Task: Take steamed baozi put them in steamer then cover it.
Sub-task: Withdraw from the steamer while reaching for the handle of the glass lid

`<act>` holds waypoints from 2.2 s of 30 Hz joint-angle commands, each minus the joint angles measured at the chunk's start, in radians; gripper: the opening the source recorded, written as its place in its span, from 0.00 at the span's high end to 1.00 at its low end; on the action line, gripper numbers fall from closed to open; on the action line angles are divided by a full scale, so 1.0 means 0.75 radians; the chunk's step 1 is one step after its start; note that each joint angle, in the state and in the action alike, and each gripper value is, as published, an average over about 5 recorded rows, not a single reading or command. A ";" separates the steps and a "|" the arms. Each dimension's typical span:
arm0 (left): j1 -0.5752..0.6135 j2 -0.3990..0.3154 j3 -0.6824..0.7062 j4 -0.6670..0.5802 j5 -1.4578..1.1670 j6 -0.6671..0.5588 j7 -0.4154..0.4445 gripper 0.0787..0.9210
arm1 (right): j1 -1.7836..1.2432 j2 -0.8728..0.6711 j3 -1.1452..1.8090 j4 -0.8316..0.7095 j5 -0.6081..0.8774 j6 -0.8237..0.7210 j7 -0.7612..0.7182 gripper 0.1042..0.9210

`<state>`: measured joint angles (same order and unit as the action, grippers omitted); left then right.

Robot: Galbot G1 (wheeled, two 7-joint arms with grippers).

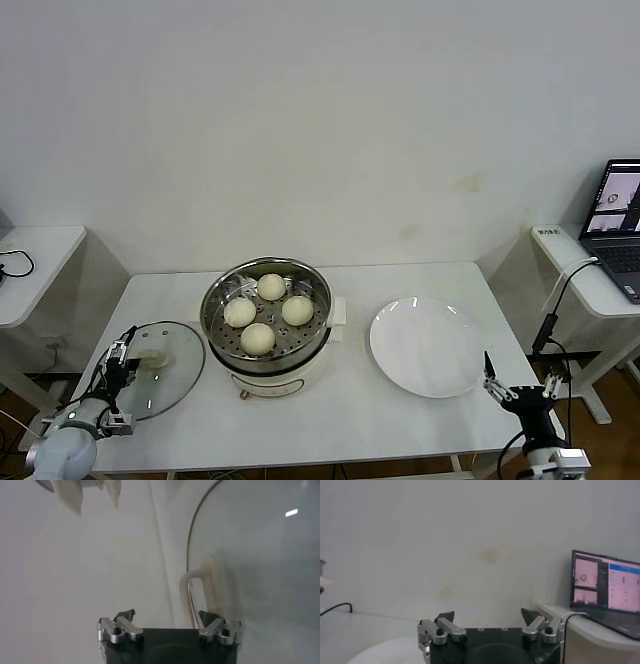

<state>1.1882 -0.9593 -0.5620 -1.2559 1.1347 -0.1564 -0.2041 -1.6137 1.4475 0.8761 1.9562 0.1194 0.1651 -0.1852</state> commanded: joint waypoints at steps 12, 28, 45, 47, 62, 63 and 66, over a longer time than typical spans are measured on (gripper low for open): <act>-0.004 0.032 0.015 -0.047 -0.114 0.035 0.081 0.12 | 0.000 0.001 -0.042 -0.021 -0.023 -0.004 -0.006 0.12; -0.080 0.023 0.077 0.010 -0.124 0.052 0.099 0.12 | 0.005 0.014 -0.055 -0.043 -0.039 -0.004 -0.010 0.12; -0.122 0.011 0.090 0.110 -0.091 0.042 0.108 0.38 | 0.021 0.018 -0.056 -0.058 -0.040 -0.010 -0.015 0.12; -0.123 0.010 0.090 0.114 -0.092 0.040 0.112 0.45 | 0.022 0.019 -0.057 -0.058 -0.041 -0.011 -0.015 0.12; -0.094 -0.071 0.030 0.125 -0.115 0.012 -0.023 0.90 | 0.013 0.016 -0.060 -0.051 -0.045 -0.008 -0.016 0.12; -0.084 -0.081 0.020 0.115 -0.114 0.013 -0.032 0.91 | 0.012 0.016 -0.060 -0.049 -0.045 -0.008 -0.016 0.12; -0.044 -0.112 -0.014 0.063 -0.116 0.019 -0.062 0.91 | 0.007 0.013 -0.061 -0.043 -0.046 -0.006 -0.016 0.12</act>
<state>1.1166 -1.0005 -0.5300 -1.1679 1.0510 -0.1449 -0.1881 -1.6065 1.4583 0.8307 1.9189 0.0851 0.1588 -0.1973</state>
